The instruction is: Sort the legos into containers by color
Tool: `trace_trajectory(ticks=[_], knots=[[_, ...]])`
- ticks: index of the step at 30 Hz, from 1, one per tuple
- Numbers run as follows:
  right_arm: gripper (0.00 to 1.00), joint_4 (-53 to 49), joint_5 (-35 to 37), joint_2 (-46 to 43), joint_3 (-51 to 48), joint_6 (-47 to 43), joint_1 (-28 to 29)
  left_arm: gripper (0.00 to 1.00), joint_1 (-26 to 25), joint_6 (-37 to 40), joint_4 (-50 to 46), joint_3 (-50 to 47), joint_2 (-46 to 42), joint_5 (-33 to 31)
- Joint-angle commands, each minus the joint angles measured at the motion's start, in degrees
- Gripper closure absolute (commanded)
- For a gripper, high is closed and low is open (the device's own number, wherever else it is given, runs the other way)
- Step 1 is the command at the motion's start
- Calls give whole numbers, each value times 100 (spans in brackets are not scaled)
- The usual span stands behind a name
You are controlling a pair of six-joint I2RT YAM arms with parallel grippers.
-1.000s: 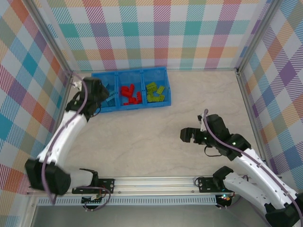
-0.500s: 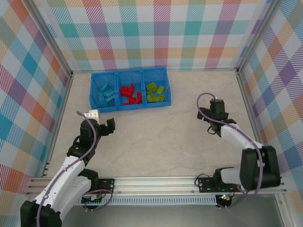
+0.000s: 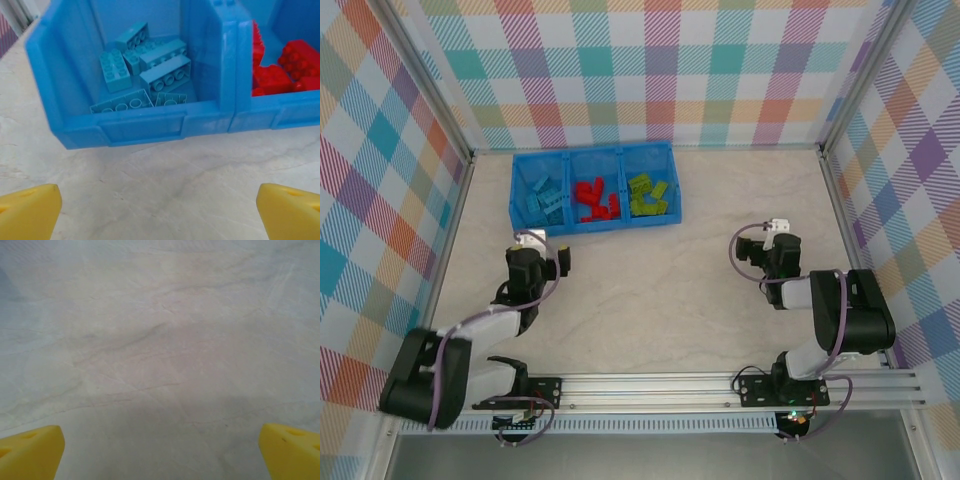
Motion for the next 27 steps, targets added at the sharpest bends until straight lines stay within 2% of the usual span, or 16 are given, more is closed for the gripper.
trace_trajectory(ticks=[1, 3, 4, 5, 7, 8, 12, 20, 25, 27], knots=[[0, 874, 81, 15, -13, -157, 123, 0, 221, 186, 1528, 233, 986, 179], [0, 1054, 536, 44, -62, -51, 155, 0, 474, -95, 1702, 453, 1795, 272], [0, 996, 371, 6, -78, -38, 137, 0, 588, -146, 2064, 476, 2018, 319], [0, 1207, 56, 43, -154, -169, 113, 0, 633, -249, 1587, 538, 1801, 410], [0, 1308, -348, 30, -212, -328, 123, 0, 673, -233, 1698, 544, 1888, 513], [0, 1218, -353, 33, -166, -317, 115, 0, 678, -244, 1242, 713, 1824, 561], [0, 850, 50, 30, 22, -99, 86, 0, 770, -297, 1232, 728, 1858, 682], [0, 861, 56, 22, 9, -108, 76, 0, 768, -296, 1265, 720, 1856, 685], [0, 733, -9, 31, 76, -94, 66, 0, 770, -295, 1266, 720, 1856, 691], [0, 553, -370, 31, 165, -83, -45, 0, 766, -290, 1267, 721, 1856, 687]])
